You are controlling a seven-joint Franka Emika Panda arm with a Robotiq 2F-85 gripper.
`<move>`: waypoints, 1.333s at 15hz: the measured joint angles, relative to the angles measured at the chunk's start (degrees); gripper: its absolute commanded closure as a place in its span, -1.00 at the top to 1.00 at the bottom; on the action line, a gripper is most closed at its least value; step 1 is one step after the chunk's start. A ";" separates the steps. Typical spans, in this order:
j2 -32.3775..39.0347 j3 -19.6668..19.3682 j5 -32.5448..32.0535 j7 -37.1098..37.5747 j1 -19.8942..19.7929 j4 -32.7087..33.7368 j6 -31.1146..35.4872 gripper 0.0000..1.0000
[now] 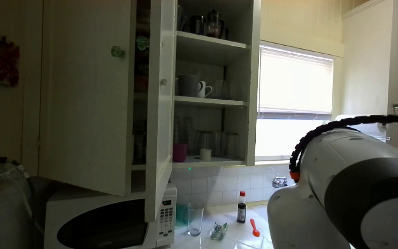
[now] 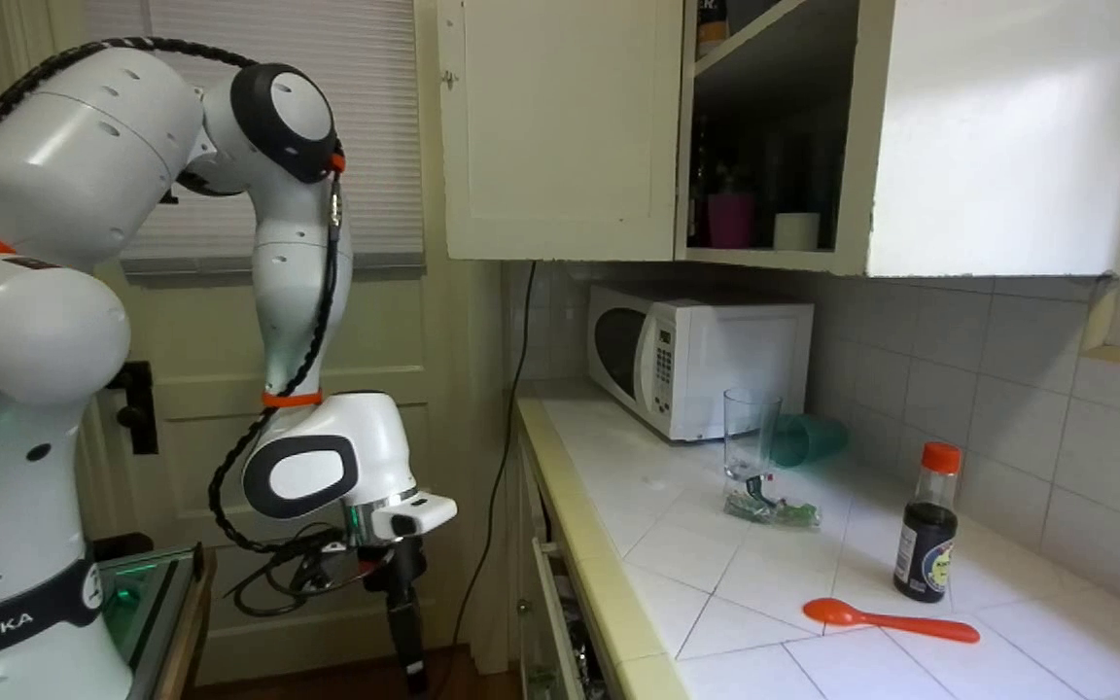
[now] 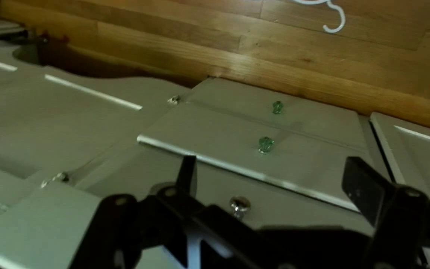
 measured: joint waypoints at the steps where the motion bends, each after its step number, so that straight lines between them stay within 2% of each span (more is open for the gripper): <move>1: 0.14 -3.51 0.60 -2.53 3.54 0.03 -0.66 1.00; 4: 0.90 -13.08 1.00 -8.91 12.46 0.07 -1.44 1.00; 6: 0.47 -16.45 0.93 -11.76 14.38 0.36 -2.11 1.00; 9: 0.16 -16.81 0.92 -12.05 14.07 0.59 -2.25 1.00; 11: 0.26 -16.49 -1.69 -12.48 13.71 0.66 -1.86 1.00; 16: 0.33 -14.37 -9.75 -20.87 10.51 0.95 -0.04 1.00; 20: 1.69 -14.18 -12.83 -28.57 10.47 0.93 0.72 1.00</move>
